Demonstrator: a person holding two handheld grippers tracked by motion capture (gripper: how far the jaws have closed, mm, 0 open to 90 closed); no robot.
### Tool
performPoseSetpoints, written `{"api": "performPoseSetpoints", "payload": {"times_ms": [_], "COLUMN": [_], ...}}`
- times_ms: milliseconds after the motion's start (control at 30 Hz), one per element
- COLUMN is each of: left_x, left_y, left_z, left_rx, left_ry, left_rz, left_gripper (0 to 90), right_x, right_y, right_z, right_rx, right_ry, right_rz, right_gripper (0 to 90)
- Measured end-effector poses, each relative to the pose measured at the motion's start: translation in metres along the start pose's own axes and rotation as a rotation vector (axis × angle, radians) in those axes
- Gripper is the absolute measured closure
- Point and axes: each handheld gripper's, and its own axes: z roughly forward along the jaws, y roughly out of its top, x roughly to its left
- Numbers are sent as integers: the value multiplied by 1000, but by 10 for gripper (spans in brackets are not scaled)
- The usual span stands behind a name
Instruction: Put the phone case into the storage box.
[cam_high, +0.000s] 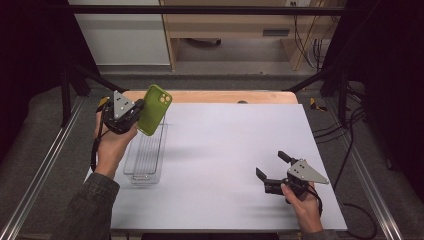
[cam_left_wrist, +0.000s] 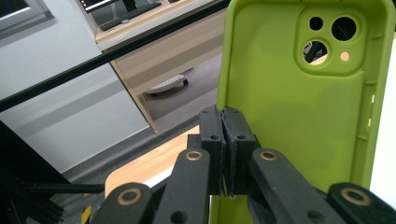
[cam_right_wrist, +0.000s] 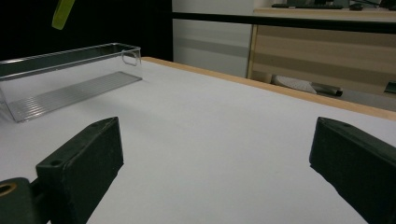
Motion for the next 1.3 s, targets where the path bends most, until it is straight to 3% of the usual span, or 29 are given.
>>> {"api": "performPoseSetpoints", "payload": {"times_ms": [267,567,1300], "left_x": [2,8,13], "left_y": [-5,-12,-19], "left_z": [1,5,12], "left_rx": [-2,1,16], "left_ry": [32,48,83], "left_rz": [-22,-99,-157], "left_gripper": [872,871,871], "right_x": [1,2,4], "right_y": [-1,-2,-3], "right_z": [1,1,2], "right_rx": [5,9,14], "right_ry": [-6,-4,5], "right_rz": [-7,-14,-7], "right_gripper": [31,31,29]}}
